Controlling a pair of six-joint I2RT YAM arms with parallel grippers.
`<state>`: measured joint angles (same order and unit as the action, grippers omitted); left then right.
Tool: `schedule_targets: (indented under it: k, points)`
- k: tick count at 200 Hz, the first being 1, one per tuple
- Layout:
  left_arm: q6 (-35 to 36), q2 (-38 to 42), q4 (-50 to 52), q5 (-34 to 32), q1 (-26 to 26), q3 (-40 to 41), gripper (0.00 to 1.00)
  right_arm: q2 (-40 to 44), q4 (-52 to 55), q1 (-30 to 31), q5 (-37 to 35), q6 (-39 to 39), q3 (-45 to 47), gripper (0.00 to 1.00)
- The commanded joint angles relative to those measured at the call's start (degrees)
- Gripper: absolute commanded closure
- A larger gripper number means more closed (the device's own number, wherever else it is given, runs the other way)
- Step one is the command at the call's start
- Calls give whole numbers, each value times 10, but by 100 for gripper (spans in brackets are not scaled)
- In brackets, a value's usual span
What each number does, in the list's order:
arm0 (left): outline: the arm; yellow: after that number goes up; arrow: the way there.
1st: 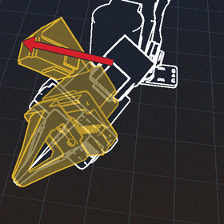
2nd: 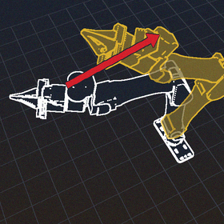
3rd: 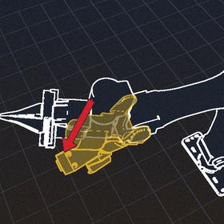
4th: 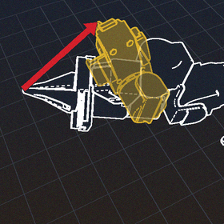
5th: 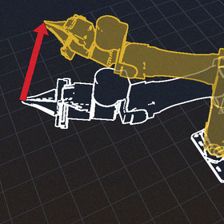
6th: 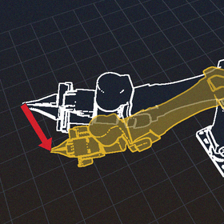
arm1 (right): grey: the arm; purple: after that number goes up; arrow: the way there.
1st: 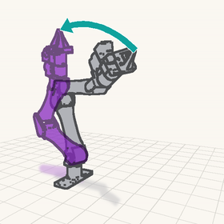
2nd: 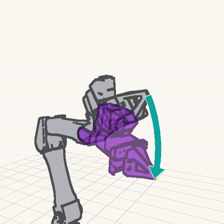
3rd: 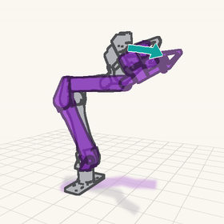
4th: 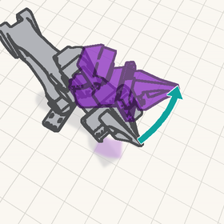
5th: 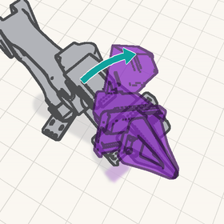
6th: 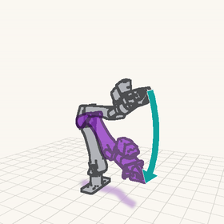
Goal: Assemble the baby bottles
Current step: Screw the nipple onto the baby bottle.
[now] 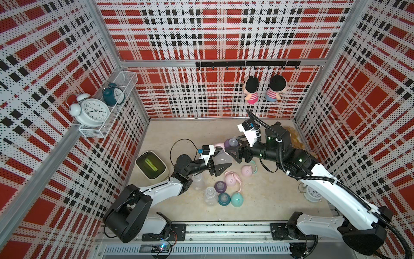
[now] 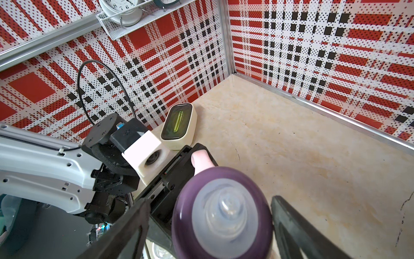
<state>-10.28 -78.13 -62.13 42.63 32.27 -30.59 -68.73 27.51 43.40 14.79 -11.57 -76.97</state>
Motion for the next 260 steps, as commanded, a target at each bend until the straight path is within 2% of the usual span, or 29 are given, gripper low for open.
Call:
schedule_targets:
  k: [1,71,117,174,229,260]
  points:
    - [-4,16,-22,6,-4,-22,100,-6,-14,4,11,11,1,14]
    - [-2,15,-22,6,-4,-22,100,-12,-20,4,12,16,8,21]
    - [-3,13,-22,8,-4,-23,100,-24,-13,3,20,17,6,17]
    - [-2,14,-22,6,-5,-20,100,-28,-15,3,16,19,8,20]
    - [-3,18,-22,-2,-7,-21,100,-32,-13,3,13,18,10,28]
    - [-2,18,-20,-44,-7,-21,100,-33,-5,3,0,7,12,33]
